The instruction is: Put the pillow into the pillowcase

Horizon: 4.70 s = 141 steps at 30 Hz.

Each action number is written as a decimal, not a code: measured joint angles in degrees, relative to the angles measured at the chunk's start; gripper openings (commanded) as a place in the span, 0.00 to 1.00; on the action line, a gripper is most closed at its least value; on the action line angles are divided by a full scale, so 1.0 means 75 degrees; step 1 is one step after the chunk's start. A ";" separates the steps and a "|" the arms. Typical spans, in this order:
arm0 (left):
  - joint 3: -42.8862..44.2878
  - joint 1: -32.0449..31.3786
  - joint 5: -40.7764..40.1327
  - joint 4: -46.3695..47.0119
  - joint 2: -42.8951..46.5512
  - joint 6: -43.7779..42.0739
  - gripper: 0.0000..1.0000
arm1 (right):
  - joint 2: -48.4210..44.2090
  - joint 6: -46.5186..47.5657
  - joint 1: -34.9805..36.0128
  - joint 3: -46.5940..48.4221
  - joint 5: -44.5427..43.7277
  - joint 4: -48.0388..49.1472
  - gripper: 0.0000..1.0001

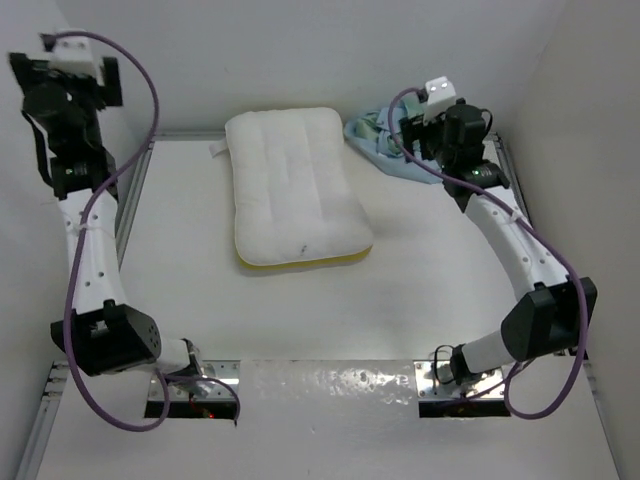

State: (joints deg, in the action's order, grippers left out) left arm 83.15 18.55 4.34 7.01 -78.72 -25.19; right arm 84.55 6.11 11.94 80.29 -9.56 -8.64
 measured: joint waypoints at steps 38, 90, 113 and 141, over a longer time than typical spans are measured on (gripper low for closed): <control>-0.1550 -0.1944 -0.0076 -0.5234 -0.0694 0.0825 0.92 | 0.3433 0.1644 0.1358 0.0029 0.2850 -0.2197 0.07; -0.0624 -0.3118 -0.1545 -0.5149 -0.1253 0.0740 0.93 | -0.3034 -0.1999 0.0178 -0.5237 0.2113 0.1434 0.99; 0.0131 -0.8107 -0.0662 -0.3998 -0.4532 -0.0017 0.57 | -0.4208 -0.4503 0.1679 -0.8189 0.2197 0.0469 0.82; 0.0548 -0.7676 0.0697 -0.4033 -0.4672 0.1510 0.00 | 0.0638 -0.4150 -0.0420 -0.1658 0.0452 -0.2203 0.99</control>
State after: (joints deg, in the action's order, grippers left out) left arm 87.26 -39.03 9.56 -23.24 -113.75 -13.87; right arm 89.34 -25.02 8.80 67.85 -6.17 -25.17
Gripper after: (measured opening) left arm 0.008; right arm 0.986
